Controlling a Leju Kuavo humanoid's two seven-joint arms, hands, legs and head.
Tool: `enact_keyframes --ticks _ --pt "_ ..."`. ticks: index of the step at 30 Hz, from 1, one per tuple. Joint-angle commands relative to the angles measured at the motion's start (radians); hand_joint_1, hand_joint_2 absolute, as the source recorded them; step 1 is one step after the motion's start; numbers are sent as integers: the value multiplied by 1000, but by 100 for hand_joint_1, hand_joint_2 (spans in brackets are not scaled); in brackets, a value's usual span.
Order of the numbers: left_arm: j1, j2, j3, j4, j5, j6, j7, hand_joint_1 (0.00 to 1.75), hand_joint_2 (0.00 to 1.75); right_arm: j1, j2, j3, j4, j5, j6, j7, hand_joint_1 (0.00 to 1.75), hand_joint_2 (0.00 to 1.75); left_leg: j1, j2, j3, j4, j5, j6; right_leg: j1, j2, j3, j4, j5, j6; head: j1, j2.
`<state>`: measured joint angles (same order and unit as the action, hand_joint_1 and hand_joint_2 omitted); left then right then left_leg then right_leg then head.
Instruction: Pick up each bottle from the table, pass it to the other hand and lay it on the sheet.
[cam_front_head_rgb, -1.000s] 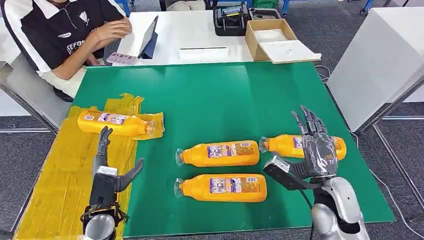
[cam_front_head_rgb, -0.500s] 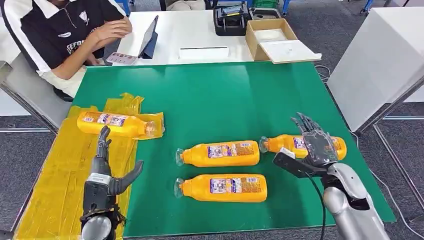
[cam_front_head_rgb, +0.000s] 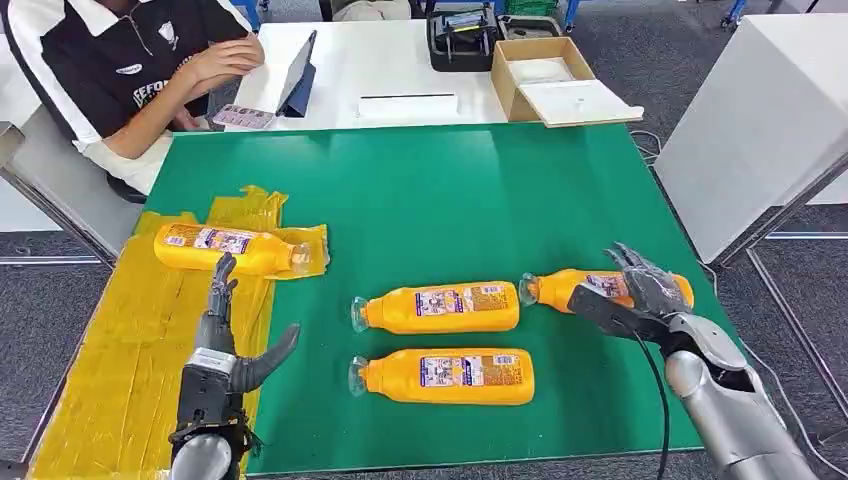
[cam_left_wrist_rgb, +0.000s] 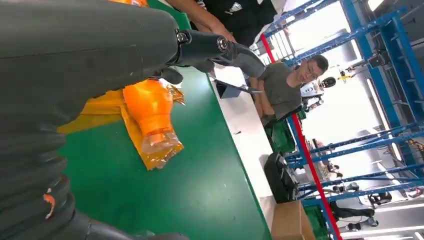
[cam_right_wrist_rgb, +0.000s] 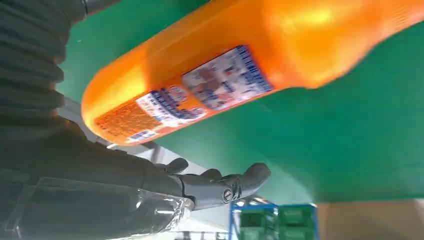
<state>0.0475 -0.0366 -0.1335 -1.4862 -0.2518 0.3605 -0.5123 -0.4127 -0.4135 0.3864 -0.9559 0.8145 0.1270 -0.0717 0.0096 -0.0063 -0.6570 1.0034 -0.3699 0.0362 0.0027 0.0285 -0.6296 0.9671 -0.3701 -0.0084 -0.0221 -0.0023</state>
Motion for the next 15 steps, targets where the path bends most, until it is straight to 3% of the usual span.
enact_keyframes --ticks 1,7,11,15 --pt "-32 -12 -22 36 -1 -5 10 0 175 -82 0 64 146 2 10 6 0 175 -1 1 3 0 -1 -1 -1 -1 2 0 -1 0 0 0" --pt "-32 -12 -22 36 -1 -5 10 0 175 -82 0 64 146 2 10 6 0 175 -1 1 3 0 -1 -2 -1 -1 2 1 -2 1 0 0" --pt "-43 -30 -7 53 -9 -10 14 0 175 -63 5 66 126 43 -38 69 0 175 -2 1 3 0 -1 -2 -1 -2 3 1 -2 1 0 0" --pt "-106 -50 -6 107 -24 -25 31 0 175 -182 23 110 248 114 -48 82 0 175 -2 2 4 1 -1 -2 -2 -1 2 2 -2 1 0 0"
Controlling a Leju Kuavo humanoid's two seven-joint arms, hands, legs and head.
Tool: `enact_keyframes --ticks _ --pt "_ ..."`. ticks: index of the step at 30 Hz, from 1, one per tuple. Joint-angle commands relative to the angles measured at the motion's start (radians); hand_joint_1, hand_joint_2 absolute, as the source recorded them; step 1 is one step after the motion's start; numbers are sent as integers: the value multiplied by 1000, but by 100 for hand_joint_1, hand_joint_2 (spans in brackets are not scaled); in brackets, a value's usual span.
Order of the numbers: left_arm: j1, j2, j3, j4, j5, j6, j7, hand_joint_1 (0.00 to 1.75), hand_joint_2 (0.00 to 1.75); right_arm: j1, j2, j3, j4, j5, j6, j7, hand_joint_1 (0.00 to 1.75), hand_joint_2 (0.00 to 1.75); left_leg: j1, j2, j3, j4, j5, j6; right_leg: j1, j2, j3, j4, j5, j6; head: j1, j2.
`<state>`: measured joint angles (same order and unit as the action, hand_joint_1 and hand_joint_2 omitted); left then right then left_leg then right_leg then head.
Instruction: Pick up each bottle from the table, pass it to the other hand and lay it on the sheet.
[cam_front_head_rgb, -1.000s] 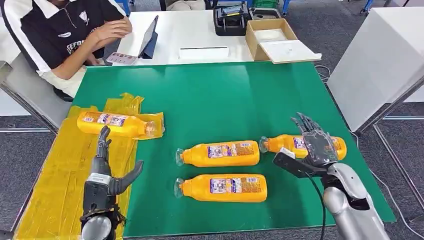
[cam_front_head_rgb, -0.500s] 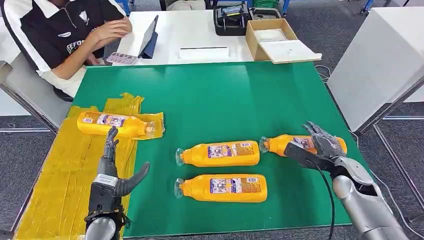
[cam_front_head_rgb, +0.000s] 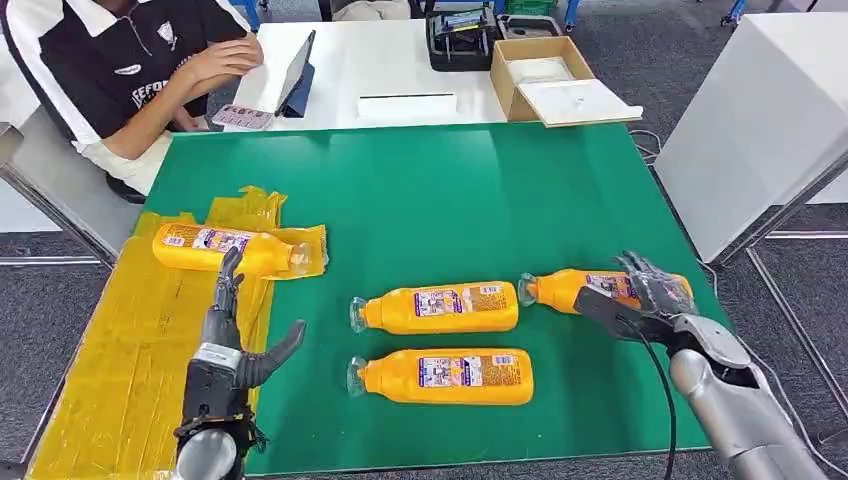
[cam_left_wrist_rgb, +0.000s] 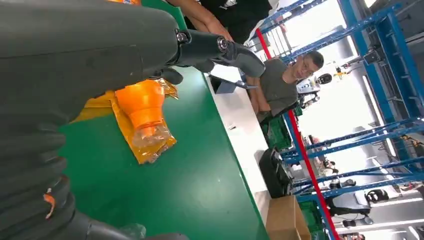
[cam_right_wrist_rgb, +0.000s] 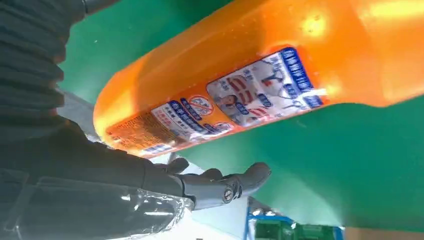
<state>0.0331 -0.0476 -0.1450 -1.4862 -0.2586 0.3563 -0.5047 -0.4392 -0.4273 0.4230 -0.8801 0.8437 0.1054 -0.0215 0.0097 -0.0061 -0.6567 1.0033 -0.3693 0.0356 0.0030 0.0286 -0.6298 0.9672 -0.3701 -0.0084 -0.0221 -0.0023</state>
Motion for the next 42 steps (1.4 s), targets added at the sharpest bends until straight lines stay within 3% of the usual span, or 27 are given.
enact_keyframes --ticks 1,7,16,22,28,33,34,38,42 --pt "-104 -42 6 118 -17 -22 25 0 175 -182 45 82 211 100 -40 32 0 175 -3 3 2 1 -1 -1 -2 0 1 2 -1 1 0 0" --pt "-119 -47 7 151 -19 -27 27 0 175 -157 57 94 275 152 -87 64 0 175 -1 0 3 -1 0 1 -1 -2 3 -1 1 0 0 0" --pt "-173 -37 52 231 19 -31 24 0 175 -237 168 95 453 269 -164 108 0 175 -2 4 3 0 0 -1 -2 1 2 1 1 0 0 0" --pt "-234 -29 50 312 51 -24 6 0 175 -270 216 63 539 262 -44 95 0 175 -1 2 2 -1 2 -1 -1 0 2 1 2 0 0 0" --pt "-290 -38 20 381 67 -24 -8 0 175 -242 185 15 570 204 155 49 0 175 -1 0 4 -1 4 -2 0 -3 3 0 2 0 0 0" --pt "-299 -39 18 392 70 -21 -9 0 175 -232 179 13 567 202 149 43 0 175 -2 -5 7 -2 5 -3 -1 -9 7 -1 1 2 1 0" --pt "-299 -39 18 392 70 -21 -9 0 175 -232 179 13 567 202 149 43 0 175 0 -1 7 -1 4 -2 1 -4 7 -1 3 1 0 0" --pt "-298 -39 18 392 71 -21 -9 0 175 -235 181 14 566 202 151 44 0 175 -2 -3 9 -2 4 -3 -1 -7 9 -1 2 1 1 0" --pt "-305 -39 16 402 82 -9 -15 0 175 -228 170 16 572 193 245 17 0 175 -1 -3 9 -2 4 -3 0 -7 9 -1 2 1 0 0"
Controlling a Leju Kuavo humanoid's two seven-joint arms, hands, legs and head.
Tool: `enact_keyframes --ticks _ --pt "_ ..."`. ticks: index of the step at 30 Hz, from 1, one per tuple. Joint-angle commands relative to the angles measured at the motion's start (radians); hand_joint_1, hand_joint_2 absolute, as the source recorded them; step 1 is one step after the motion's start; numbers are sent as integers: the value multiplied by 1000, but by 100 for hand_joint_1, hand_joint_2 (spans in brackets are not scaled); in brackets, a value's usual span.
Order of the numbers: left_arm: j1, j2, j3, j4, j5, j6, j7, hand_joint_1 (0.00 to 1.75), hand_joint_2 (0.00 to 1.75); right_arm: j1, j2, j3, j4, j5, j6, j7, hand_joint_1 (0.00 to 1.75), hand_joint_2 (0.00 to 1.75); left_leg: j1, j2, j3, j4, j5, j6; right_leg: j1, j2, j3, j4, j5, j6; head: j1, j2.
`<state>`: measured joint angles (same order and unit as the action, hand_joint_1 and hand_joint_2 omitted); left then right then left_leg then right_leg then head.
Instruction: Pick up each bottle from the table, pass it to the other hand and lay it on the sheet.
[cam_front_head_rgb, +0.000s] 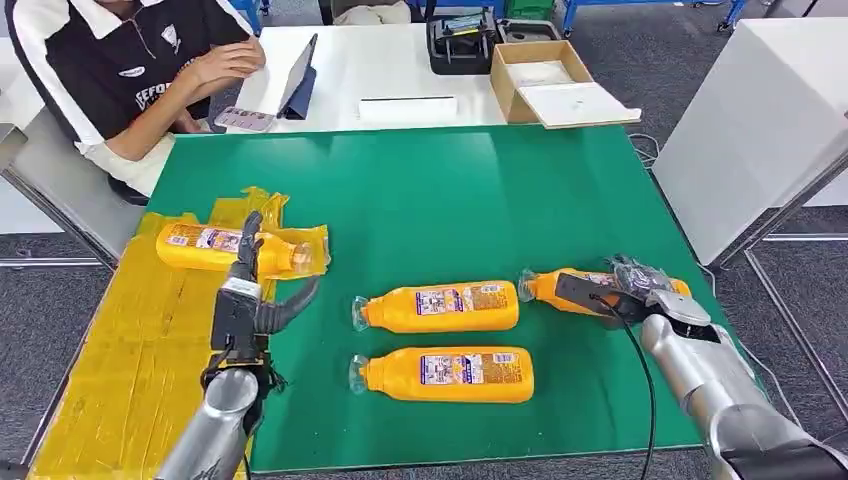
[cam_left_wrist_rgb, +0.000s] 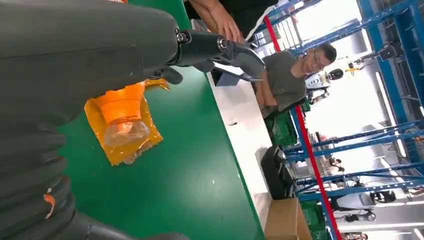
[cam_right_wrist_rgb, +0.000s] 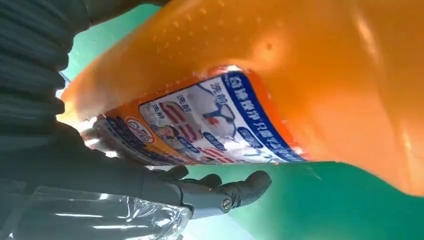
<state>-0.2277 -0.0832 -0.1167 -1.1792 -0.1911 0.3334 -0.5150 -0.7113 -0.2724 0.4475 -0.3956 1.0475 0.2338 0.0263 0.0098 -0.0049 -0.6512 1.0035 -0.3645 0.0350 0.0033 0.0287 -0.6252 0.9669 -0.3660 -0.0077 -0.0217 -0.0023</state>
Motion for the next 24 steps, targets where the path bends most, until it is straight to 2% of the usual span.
enact_keyframes --ticks 1,2,11,18,19,21,23,24 --pt "-47 -4 -8 100 21 21 -8 0 175 40 12 -1 88 -9 139 -45 0 175 -1 -4 3 -2 0 -2 -1 -7 4 -1 -2 0 0 0" --pt "-47 -2 -6 105 26 23 -11 0 175 34 10 3 89 -8 158 -54 0 175 -3 -6 4 -2 -1 -3 -2 -10 5 0 -4 1 0 0" --pt "-64 11 -2 144 64 29 -41 0 175 -32 -25 54 100 12 242 -104 0 175 -2 -3 4 -1 0 -1 -1 -5 4 0 -2 1 0 0" --pt "-89 12 -9 157 87 26 -44 0 175 -47 -69 107 64 26 265 -172 0 175 -2 -5 3 -1 0 -1 -2 -8 4 0 -2 1 0 0" --pt "-87 15 -11 150 87 24 -43 0 175 -56 -70 109 55 23 266 -176 0 175 -1 -3 2 0 0 0 -1 -4 3 0 -1 1 0 0" --pt "-83 17 -10 142 91 26 -39 0 175 -56 -67 110 41 17 247 -158 0 175 -3 -4 2 0 0 -1 -2 -6 3 1 -2 2 0 0" --pt "-80 18 -10 139 91 26 -39 0 175 -56 -61 110 42 15 246 -151 0 175 -1 -2 2 0 0 -1 -1 -3 3 0 -1 1 0 0" --pt "-78 18 -10 138 91 26 -38 0 175 -52 -59 110 40 13 241 -149 59 175 -2 -2 2 -1 0 -1 -2 -4 3 1 -1 1 0 0"
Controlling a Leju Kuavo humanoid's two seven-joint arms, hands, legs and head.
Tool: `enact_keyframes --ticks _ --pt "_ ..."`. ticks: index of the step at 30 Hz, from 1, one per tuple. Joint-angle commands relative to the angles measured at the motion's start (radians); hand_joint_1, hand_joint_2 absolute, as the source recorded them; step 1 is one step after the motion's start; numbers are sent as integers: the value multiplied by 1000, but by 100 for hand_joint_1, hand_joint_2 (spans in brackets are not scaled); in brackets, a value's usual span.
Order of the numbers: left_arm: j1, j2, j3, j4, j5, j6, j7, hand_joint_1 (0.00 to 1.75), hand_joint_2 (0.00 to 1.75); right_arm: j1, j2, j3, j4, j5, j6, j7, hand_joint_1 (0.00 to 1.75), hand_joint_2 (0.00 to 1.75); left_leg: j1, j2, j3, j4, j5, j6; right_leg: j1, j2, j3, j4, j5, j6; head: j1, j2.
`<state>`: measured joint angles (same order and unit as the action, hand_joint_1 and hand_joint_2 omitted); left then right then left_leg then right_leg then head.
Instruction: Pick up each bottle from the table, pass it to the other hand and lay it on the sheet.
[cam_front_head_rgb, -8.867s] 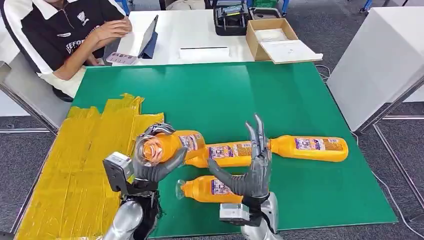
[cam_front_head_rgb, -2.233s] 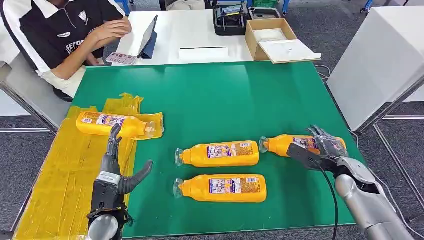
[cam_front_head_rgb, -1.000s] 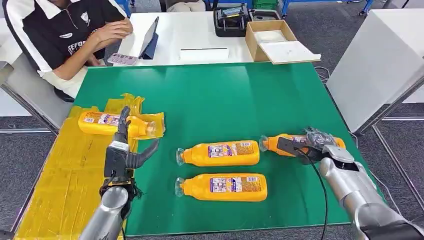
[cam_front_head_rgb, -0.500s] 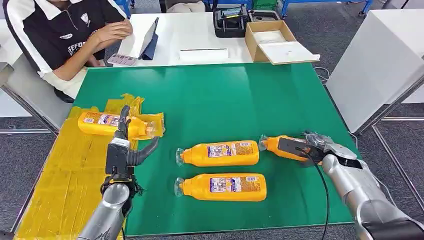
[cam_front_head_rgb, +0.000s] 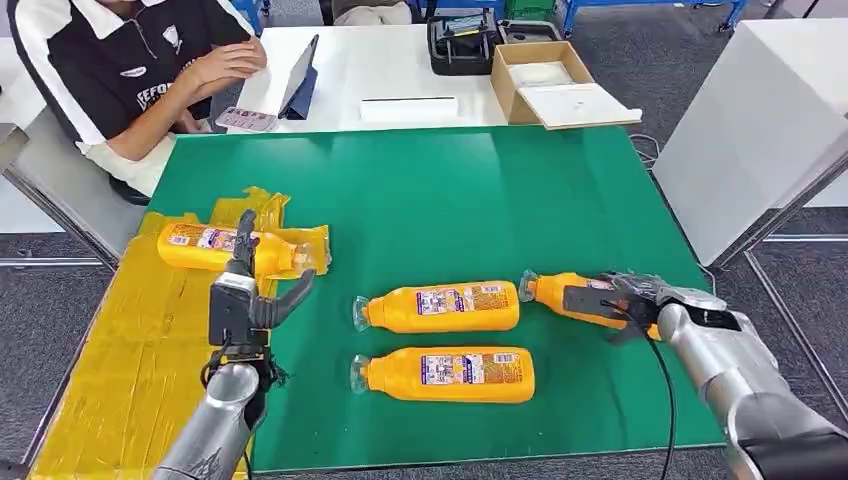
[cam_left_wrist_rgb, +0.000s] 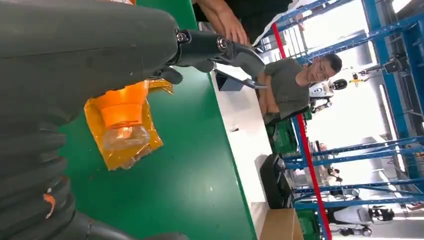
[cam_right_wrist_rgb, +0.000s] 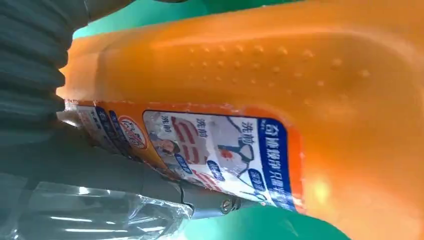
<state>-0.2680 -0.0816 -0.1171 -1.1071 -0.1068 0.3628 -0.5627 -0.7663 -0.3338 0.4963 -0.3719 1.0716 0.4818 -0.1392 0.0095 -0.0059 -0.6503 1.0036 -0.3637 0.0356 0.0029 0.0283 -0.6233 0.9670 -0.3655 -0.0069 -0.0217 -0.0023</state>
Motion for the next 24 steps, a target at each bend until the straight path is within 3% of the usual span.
enact_keyframes --ticks 1,7,12,19,24 --pt "-38 17 -9 66 7 -4 9 0 175 3 2 61 17 -11 -7 17 175 175 -2 -1 1 -1 0 -1 -2 -4 1 1 -2 0 0 0" --pt "-37 18 1 63 7 -5 19 0 175 -8 27 61 14 -23 -90 57 175 175 -1 0 0 0 0 -1 -1 -1 0 1 -1 0 0 0" --pt "-36 19 2 63 7 -5 19 0 175 -12 32 61 16 -23 -87 62 175 175 -2 1 0 -1 -1 -1 -2 -2 -1 1 -1 0 0 0" --pt "-3 23 27 38 -2 -6 22 0 175 -22 81 22 -14 -51 -296 166 175 175 -2 3 0 0 -1 -2 -2 1 -1 1 -1 0 0 0" --pt "104 29 57 -61 -35 5 26 0 175 82 82 -6 -238 -81 -481 152 175 175 -1 4 -3 -1 -1 -1 -1 2 -3 1 -1 0 0 0"
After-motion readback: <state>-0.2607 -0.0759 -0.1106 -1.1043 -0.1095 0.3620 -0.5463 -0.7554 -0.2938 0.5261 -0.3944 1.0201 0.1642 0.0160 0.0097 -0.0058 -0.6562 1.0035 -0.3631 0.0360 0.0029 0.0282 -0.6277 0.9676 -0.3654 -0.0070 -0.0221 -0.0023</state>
